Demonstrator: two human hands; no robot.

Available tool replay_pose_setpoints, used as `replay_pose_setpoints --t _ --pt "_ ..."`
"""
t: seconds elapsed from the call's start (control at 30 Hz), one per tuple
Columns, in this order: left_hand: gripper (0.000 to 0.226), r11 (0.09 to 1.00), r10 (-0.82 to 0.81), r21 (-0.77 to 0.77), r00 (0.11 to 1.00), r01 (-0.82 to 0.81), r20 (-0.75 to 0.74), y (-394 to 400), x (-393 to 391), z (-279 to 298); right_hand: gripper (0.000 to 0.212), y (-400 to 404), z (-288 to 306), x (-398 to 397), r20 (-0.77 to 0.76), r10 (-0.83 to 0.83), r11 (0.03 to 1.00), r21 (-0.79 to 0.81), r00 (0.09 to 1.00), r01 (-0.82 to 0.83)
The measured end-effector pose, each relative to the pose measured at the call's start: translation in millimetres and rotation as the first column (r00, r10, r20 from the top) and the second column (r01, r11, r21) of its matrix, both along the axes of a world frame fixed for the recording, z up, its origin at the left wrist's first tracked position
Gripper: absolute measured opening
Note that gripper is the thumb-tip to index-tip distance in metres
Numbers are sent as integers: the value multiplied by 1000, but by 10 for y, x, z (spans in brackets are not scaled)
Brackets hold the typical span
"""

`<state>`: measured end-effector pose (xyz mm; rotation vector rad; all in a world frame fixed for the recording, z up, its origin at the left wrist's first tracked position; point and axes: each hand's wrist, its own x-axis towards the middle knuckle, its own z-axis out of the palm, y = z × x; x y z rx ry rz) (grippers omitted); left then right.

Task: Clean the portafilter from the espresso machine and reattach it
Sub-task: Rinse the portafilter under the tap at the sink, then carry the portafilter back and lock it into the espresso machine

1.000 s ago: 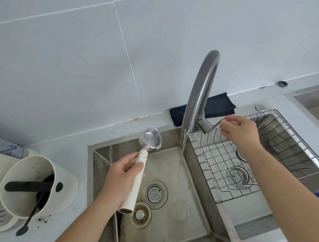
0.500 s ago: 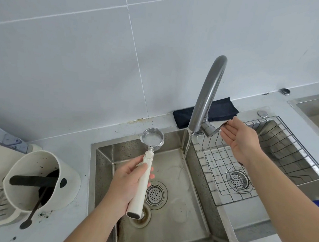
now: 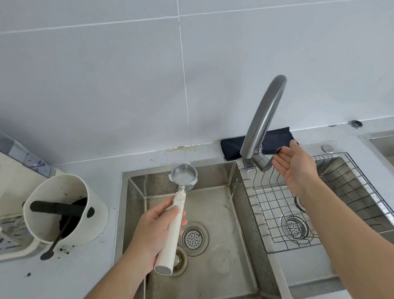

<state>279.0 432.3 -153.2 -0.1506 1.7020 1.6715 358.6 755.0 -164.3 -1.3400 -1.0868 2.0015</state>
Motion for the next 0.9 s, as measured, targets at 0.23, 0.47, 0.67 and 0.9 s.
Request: replay_pose_setpoints --t 0.23,0.47,0.67,0.9 --pt "25 1000 27 9 1000 -27 7 -66 69 16 56 -28 43 7 23 22 1000 11 1000 -22" --pt "23 999 40 32 999 -41 13 -122 124 58 55 -56 74 41 54 48 999 17 997 -49" --pt "23 997 45 57 999 -45 5 -165 164 103 55 -171 134 94 94 115 992 40 989 -119" --pt "23 996 31 83 999 -32 13 -226 212 152 45 -580 287 169 132 235 965 90 963 -248"
